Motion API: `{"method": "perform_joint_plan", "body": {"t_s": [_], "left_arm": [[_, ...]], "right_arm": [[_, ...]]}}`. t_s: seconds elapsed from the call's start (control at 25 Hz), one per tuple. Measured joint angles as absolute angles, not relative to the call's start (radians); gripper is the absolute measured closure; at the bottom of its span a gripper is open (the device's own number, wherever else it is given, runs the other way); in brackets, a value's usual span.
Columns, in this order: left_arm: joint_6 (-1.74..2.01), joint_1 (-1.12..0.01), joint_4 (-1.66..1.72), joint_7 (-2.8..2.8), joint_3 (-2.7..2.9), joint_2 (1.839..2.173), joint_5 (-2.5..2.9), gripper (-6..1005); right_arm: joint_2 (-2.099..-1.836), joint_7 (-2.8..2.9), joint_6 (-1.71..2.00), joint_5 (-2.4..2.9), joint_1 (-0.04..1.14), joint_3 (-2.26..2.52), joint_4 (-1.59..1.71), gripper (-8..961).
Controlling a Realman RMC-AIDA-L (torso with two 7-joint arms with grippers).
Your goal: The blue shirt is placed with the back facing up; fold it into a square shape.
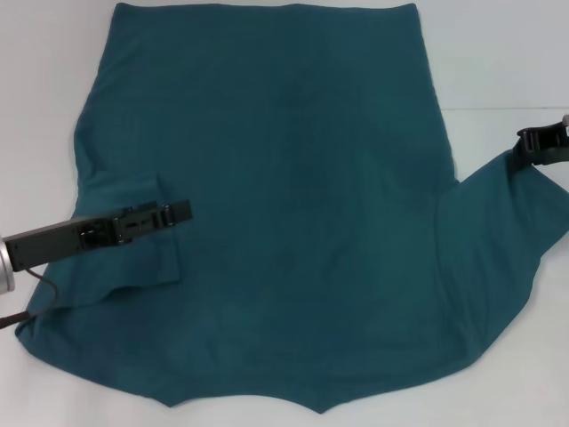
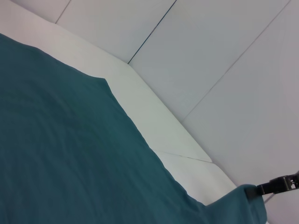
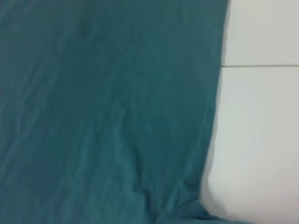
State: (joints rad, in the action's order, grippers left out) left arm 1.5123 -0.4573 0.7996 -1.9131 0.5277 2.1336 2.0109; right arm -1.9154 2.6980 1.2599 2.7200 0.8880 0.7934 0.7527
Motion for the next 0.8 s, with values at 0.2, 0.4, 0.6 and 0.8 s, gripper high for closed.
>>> {"method": "perform_joint_plan", "body": {"t_s": [0.2,0.4,0.6,0.8], "left_arm": [[1.509,-0.456,0.801,-1.918,0.528,2.134,2.011,91],[1.492,-0.456,0.802,-1.919,0.528,2.134,2.011,91],[1.477,-0.459,0.802,-1.919,0.528,2.133,2.011,92],[1.467,-0.460,0.801,-1.919,0.528,2.132,2.011,92]], "right_arm": [[-1.923,2.694,1.266,2.716,0.907,0.800,0.740,876],[-1.932,2.689,1.284,2.713,0.938,0.826,0.692,872],[-1.964,2.679,1.289,2.709,0.974,0.846,0.685,868],[-1.985,2.675,1.299,2.708,1.018,0.858,0.682,863]]}}
